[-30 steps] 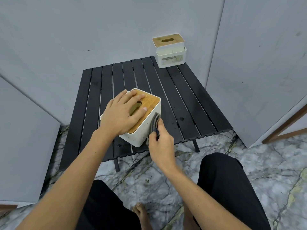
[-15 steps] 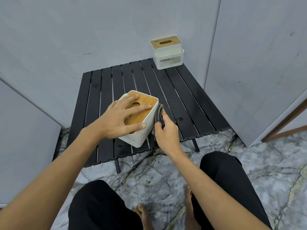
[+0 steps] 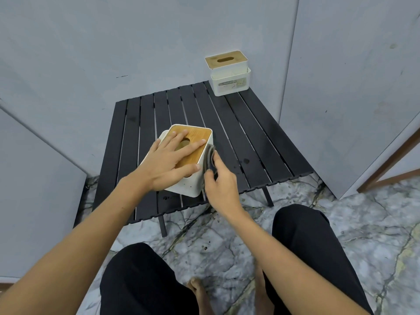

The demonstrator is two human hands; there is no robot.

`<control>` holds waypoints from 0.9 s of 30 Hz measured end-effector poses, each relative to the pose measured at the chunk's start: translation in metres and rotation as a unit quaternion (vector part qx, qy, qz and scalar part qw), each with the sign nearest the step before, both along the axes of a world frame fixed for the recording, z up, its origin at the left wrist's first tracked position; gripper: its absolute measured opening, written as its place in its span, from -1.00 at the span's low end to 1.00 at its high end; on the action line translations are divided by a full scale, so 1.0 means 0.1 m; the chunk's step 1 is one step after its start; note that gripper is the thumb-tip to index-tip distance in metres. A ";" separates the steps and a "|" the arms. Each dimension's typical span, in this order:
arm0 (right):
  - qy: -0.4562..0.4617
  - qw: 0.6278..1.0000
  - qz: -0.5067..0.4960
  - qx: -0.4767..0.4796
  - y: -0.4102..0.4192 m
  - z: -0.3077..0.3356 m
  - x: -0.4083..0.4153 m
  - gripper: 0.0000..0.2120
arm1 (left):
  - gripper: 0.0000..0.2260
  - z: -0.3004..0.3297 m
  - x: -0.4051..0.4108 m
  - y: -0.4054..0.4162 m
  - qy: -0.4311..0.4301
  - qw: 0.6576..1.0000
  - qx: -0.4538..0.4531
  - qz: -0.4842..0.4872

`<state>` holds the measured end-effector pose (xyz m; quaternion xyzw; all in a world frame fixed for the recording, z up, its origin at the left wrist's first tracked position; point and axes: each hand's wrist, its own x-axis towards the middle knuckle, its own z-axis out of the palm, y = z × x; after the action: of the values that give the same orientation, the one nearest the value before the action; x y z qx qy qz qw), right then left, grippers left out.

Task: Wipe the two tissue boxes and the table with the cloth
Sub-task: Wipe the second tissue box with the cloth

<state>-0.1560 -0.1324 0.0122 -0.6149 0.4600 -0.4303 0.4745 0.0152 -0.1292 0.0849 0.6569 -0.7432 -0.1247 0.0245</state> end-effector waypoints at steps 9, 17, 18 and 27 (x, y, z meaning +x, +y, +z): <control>0.022 0.999 0.045 0.018 0.25 -0.09 -0.12 -0.49 | -0.36 0.07 -0.01 0.02 0.013 0.999 0.040 -0.015; -0.003 1.000 0.021 -0.014 0.17 -0.05 -0.01 -0.46 | -0.34 0.15 0.08 0.00 0.088 0.993 0.075 -0.019; -0.003 1.000 0.017 -0.007 0.12 -0.06 -0.02 -0.46 | -0.34 0.14 0.08 -0.01 0.090 0.993 0.073 -0.021; 0.008 0.999 0.038 0.002 0.55 -0.12 0.02 -0.48 | -0.31 0.10 0.09 -0.02 0.094 0.994 0.056 -0.019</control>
<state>-0.1536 -0.0774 -0.0002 -0.6340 0.4412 -0.4062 0.4882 0.0239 -0.1315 0.0951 0.6281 -0.7420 -0.2277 0.0557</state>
